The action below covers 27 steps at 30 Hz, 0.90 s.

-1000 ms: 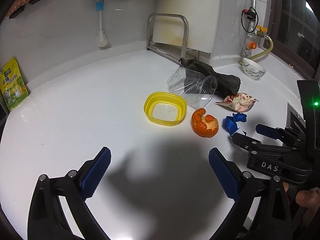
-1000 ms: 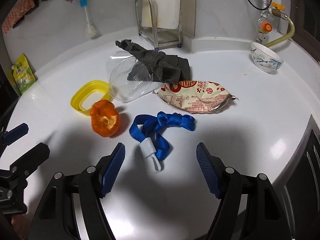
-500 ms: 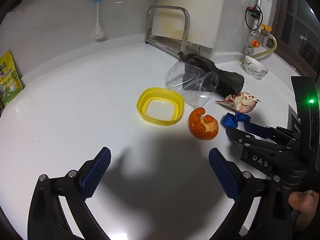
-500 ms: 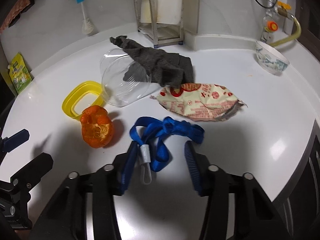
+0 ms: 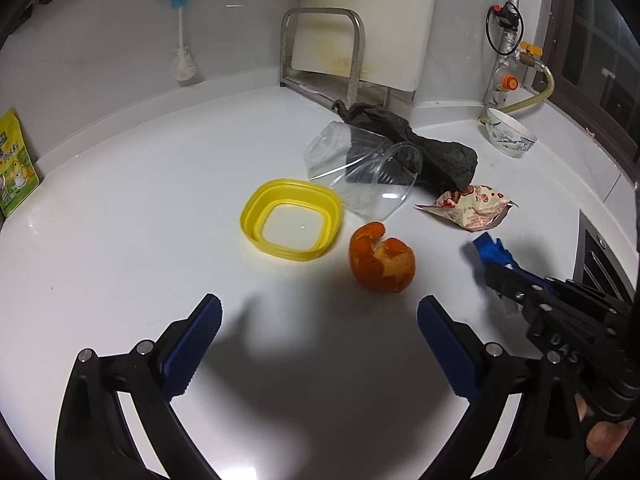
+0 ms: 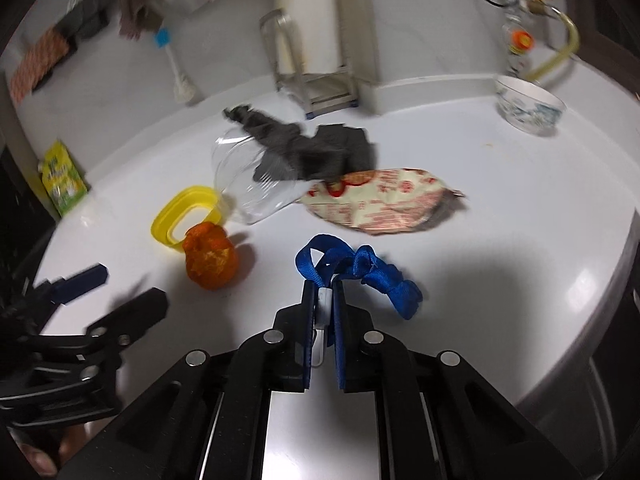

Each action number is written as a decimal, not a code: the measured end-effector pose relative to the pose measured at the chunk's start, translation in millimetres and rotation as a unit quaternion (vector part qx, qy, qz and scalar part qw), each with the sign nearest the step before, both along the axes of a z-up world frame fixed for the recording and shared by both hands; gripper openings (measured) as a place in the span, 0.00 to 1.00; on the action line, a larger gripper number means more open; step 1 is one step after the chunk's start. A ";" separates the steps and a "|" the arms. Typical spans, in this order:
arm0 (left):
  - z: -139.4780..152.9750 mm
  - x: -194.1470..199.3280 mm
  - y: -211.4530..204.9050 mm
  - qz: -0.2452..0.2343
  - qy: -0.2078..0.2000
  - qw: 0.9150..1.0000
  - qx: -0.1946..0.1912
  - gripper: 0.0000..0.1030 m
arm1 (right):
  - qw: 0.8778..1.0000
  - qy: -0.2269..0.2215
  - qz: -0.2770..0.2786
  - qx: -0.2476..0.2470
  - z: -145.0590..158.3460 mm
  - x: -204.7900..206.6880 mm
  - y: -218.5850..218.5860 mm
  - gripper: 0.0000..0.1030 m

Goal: Collect trash
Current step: 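Grasp the blue ribbon with the right tool while the left tool grasps the orange peel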

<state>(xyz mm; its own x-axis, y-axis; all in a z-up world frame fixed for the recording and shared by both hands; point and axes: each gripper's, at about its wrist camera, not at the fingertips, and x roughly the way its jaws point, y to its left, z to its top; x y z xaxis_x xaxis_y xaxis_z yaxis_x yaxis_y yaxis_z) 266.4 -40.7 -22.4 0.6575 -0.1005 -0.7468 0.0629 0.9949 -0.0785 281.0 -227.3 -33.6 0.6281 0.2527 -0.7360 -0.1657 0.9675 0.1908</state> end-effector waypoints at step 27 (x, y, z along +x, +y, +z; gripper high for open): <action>-20.0 43.9 -48.9 0.022 0.038 0.999 0.031 0.59 | 0.995 -0.004 -0.058 0.086 8.0 -1.3 -56.2 0.08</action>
